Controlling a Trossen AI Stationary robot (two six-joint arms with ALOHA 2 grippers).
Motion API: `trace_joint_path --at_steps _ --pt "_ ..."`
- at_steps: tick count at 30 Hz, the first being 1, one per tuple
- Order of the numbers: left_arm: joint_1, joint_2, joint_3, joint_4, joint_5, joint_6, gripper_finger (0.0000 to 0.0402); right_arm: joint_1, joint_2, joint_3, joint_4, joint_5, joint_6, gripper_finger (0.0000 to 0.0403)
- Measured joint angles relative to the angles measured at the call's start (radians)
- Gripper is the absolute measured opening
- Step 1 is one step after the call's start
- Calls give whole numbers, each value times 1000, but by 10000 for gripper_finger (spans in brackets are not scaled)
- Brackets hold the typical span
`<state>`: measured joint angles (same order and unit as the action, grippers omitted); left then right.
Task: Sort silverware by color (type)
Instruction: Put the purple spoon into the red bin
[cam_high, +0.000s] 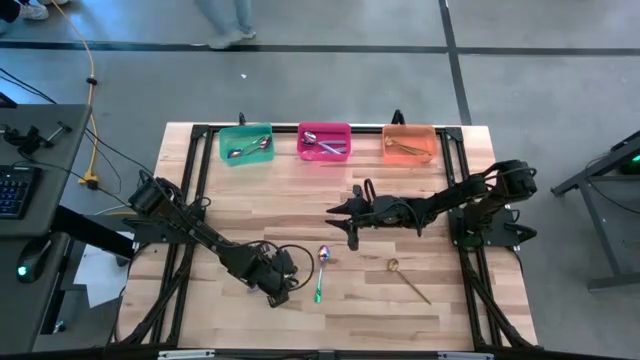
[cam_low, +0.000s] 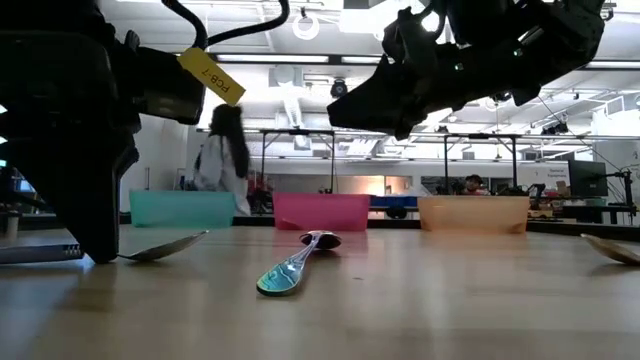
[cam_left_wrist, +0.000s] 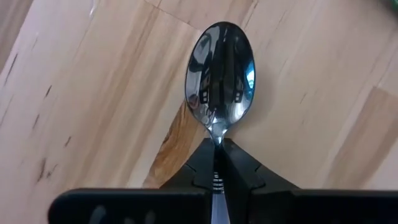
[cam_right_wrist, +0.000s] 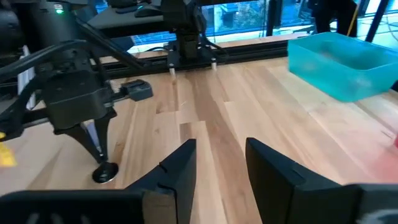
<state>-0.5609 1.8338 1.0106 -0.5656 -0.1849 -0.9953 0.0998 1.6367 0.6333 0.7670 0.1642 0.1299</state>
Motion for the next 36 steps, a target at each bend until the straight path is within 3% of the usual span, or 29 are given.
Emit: trace_joint_path --at_steps 4,10,16,26,32,36 --pt "28 -47 -25 2 -5 58 2 -18 0 0 0 0 -7 124" --pt "62 -168 -163 70 -30 43 1 -41 0 0 1 -7 -26 124" --pt "95 -344 -338 272 -116 14 1 -58 0 0 2 -7 -20 124" --pt "219 -546 -624 882 -306 201 0 -55 2 0 2 -88 154 124" --pt "317 -558 -699 1228 -315 385 0 -32 28 46 19 -94 203 128" --pt "368 -558 -701 1370 -273 500 0 -32 94 143 17 -115 206 156"
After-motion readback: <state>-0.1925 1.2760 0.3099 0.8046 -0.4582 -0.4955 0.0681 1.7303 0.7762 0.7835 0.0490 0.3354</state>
